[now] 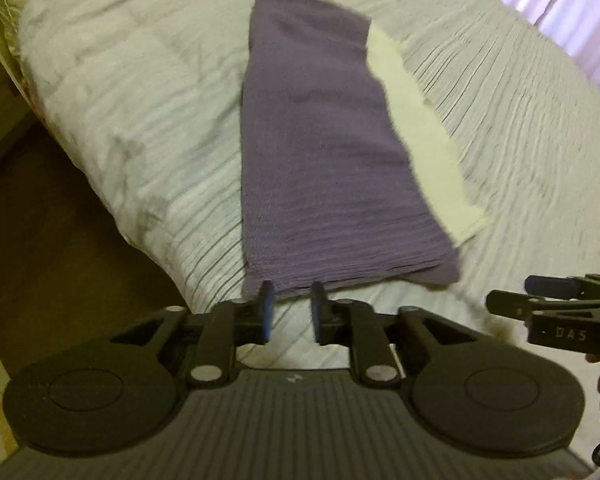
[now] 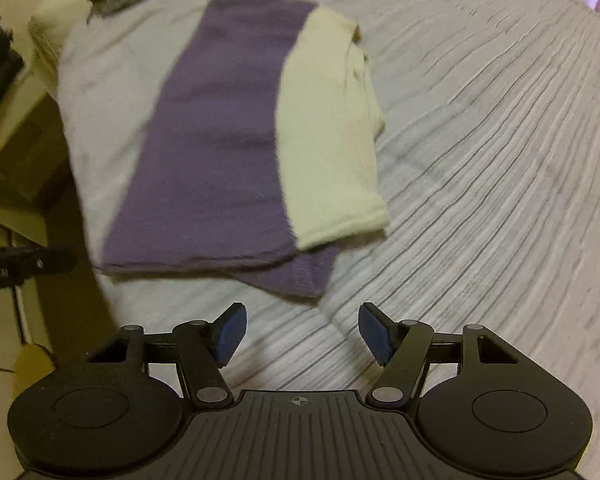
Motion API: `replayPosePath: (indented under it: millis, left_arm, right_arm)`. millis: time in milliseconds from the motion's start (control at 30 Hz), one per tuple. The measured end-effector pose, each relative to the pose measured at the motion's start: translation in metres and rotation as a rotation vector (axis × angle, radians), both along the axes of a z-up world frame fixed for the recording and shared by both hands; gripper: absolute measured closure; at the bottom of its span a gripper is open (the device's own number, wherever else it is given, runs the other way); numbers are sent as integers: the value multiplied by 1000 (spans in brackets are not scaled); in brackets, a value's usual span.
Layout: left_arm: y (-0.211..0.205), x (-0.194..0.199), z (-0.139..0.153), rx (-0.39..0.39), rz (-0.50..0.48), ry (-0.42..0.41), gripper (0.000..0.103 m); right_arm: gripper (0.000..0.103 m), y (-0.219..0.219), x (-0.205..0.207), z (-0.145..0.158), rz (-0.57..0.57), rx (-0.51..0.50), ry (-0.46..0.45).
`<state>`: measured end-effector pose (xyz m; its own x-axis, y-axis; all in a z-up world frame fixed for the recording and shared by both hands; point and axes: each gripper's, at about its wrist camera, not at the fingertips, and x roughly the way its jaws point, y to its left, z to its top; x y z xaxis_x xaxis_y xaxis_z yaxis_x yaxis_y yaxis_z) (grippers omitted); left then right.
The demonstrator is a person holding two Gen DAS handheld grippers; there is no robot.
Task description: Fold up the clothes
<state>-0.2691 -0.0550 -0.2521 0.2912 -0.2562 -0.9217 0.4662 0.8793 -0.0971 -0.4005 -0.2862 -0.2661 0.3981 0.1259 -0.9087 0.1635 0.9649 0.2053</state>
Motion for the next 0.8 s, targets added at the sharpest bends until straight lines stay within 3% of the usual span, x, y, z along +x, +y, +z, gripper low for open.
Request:
replayPosePath:
  millis: [100,300,800]
  left_arm:
    - [-2,-12,31,7,6,-34,75]
    - [0,-36,63,56,11,-60,71]
    - [2,-88,116,40,0,-137,64]
  right_arm:
    - [37,4,-5,31,-16,39,-15]
    - [37,16,-21,70,-16,37,-20]
    - [37,28,-73,109,-18,15,-52]
